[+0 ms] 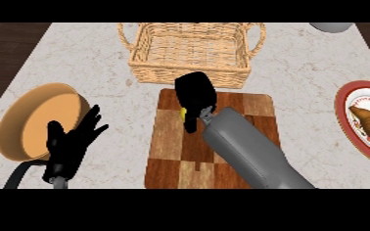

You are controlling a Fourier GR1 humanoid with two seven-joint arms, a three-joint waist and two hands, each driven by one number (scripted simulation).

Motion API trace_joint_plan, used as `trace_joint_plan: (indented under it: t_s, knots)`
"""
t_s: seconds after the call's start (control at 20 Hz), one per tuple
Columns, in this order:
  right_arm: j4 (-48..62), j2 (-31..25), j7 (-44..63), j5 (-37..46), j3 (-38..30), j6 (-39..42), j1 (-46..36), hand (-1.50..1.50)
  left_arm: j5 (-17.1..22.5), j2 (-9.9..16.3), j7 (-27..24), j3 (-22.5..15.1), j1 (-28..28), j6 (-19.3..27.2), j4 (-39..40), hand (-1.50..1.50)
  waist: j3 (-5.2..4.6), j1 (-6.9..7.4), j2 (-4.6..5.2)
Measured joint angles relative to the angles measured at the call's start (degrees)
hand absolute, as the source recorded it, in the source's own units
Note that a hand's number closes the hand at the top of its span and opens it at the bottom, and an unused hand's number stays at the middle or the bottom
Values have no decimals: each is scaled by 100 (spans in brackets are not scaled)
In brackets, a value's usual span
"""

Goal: Pick the lemon from the cutting board and place it in the basket

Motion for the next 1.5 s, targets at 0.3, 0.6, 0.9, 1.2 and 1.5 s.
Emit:
trace_joint_plan:
  t_s: [0.3, 0.6, 0.9, 1.2, 1.5]
  knots:
    - [-1003, 29, 1176, -885, -504, -1707, -232, 150, -43, -47, 23, -138, -121, -68, 61, 0, 12, 224, -1]
    - [-1487, 32, 2796, -997, -396, -3059, -1205, 150, -111, -38, 107, -202, -224, -80, 144, 0, -28, 318, -42]
    - [-1194, -2, 3745, -708, -426, -3307, -2513, 150, -115, 43, 132, -111, -185, -69, 181, 0, -39, 211, -58]
    - [-595, -15, 4161, -665, -684, -3330, -3592, 150, -164, 36, 204, -74, -84, 47, 80, 0, -27, 107, -43]
    - [285, -11, 4177, -793, -928, -3524, -4184, 150, -171, 74, 136, 18, -30, 38, 63, 0, -18, 23, 12]
